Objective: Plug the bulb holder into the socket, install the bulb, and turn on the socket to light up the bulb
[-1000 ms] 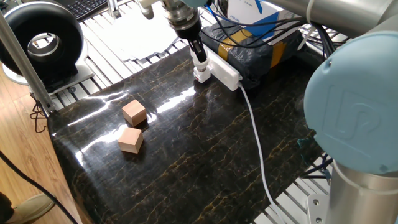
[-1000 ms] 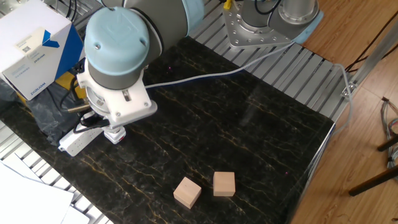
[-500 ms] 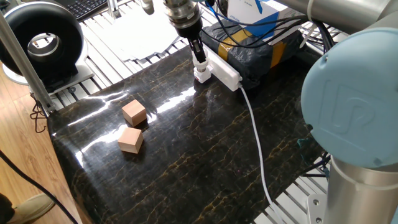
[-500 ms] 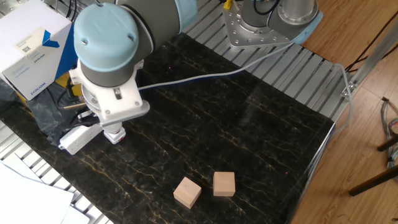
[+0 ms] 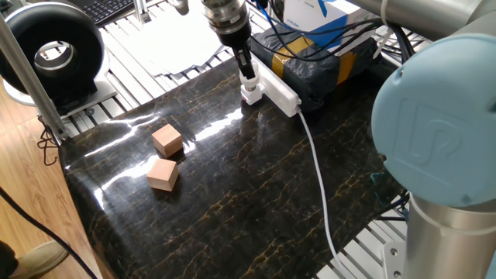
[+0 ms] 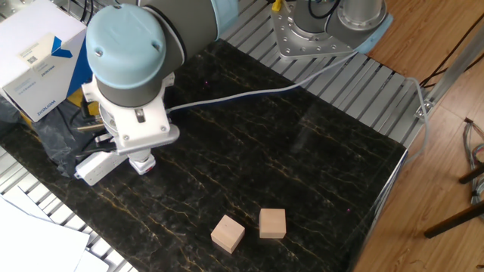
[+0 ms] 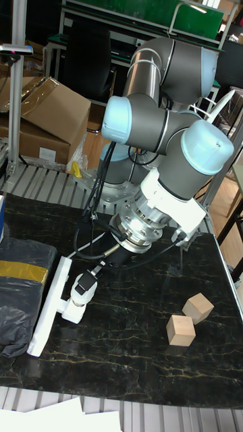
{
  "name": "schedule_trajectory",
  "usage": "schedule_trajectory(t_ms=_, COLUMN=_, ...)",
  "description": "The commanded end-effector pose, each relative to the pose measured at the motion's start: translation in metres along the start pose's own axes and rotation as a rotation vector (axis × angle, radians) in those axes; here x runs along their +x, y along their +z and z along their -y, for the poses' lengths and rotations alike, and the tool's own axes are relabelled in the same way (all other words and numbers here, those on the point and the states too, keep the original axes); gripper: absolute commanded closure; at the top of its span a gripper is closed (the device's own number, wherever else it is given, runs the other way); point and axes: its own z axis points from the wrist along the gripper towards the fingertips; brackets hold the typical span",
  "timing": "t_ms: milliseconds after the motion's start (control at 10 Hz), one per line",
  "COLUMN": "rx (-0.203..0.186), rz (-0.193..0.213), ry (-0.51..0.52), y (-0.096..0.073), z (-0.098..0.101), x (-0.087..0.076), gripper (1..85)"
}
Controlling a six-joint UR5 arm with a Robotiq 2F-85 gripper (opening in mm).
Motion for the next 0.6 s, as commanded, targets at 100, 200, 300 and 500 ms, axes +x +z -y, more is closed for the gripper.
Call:
schedule_trajectory(t_ms=100, rx=-0.005, rz=0.000, ry=0.065, y=0.000, z=-0.002, x=0.000, gripper=84.7)
schedule_trajectory(t_ms=200, rx=-0.006, rz=-0.005, ry=0.090, y=-0.006, z=-0.008, x=-0.006, gripper=84.7)
schedule_trajectory(t_ms=300, rx=-0.010, rz=0.002, ry=0.103, y=-0.008, z=-0.009, x=-0.010, gripper=84.7)
schedule_trajectory(t_ms=500, rx=-0.007, rz=0.017, ry=0.140, y=-0.004, z=-0.005, x=-0.011, gripper=84.7)
